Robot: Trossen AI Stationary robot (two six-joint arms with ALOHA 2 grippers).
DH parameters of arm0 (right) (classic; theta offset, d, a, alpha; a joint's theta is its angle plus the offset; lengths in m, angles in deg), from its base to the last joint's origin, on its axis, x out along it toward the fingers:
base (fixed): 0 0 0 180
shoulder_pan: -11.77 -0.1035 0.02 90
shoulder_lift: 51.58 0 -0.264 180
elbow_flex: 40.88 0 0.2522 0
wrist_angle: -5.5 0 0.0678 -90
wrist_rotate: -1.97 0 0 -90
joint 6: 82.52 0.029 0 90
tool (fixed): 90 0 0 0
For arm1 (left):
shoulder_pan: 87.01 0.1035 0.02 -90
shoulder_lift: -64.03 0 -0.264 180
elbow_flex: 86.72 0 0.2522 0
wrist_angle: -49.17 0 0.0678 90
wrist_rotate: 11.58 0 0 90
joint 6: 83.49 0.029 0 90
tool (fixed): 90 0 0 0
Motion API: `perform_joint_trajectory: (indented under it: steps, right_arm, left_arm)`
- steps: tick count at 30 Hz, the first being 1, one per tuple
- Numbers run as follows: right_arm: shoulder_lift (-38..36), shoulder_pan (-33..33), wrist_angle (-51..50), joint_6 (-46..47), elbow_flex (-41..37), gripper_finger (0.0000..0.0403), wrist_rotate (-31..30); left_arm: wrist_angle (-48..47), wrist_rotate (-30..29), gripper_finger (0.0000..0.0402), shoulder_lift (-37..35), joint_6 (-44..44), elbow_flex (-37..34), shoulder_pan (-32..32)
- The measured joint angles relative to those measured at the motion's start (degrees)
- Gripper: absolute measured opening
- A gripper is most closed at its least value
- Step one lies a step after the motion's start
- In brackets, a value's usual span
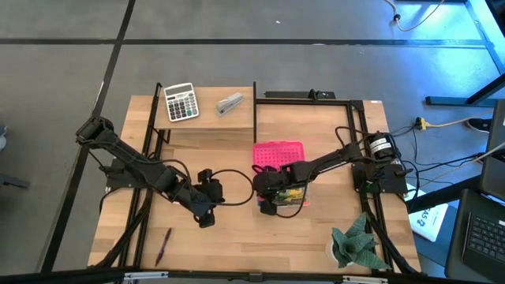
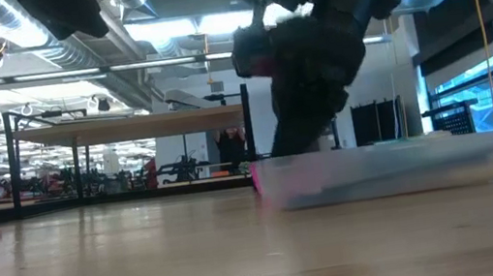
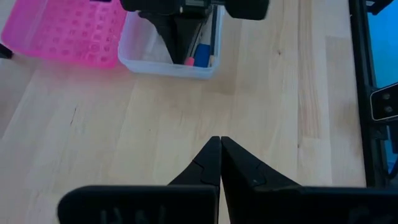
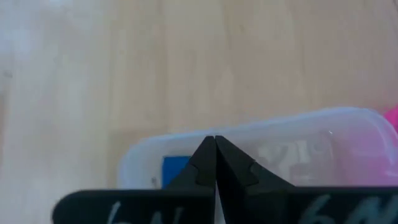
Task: Pack school essentials
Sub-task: Move the pink supply box to the center of the table, then put the blue pen into the pink supply box
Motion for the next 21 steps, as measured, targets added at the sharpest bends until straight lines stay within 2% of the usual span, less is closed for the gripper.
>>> perform_joint_trajectory:
  steps: [8, 11, 14, 16, 21]
  right_arm:
    - [0.00, -0.11, 0.80, 0.47, 2.18, 0.0004, 0.05]
    - [-0.50, -0.14, -5.71, -2.54, 5.15, 0.0004, -0.14]
    - [-0.61, -0.84, -17.05, -6.36, 11.74, 0.0004, -2.35]
    - [-0.61, -1.69, -23.25, -9.20, 15.98, 0.0004, -3.59]
    - [-0.61, -3.63, -27.88, -8.80, 22.78, 0.0004, -5.82]
  left_arm:
    - [-0.04, 0.04, 0.0000, 0.00, 0.02, 0.00, -0.05]
    - [-0.97, 0.08, 0.0000, -0.02, -0.84, 0.00, -0.05]
    - [-4.13, 1.26, 0.0000, -0.14, -3.62, 0.00, -0.41]
    - [-7.09, 2.42, 0.0000, -0.44, -6.78, 0.00, -1.04]
    - [-14.47, 6.13, 0.0000, -0.87, -22.92, 0.00, -4.58]
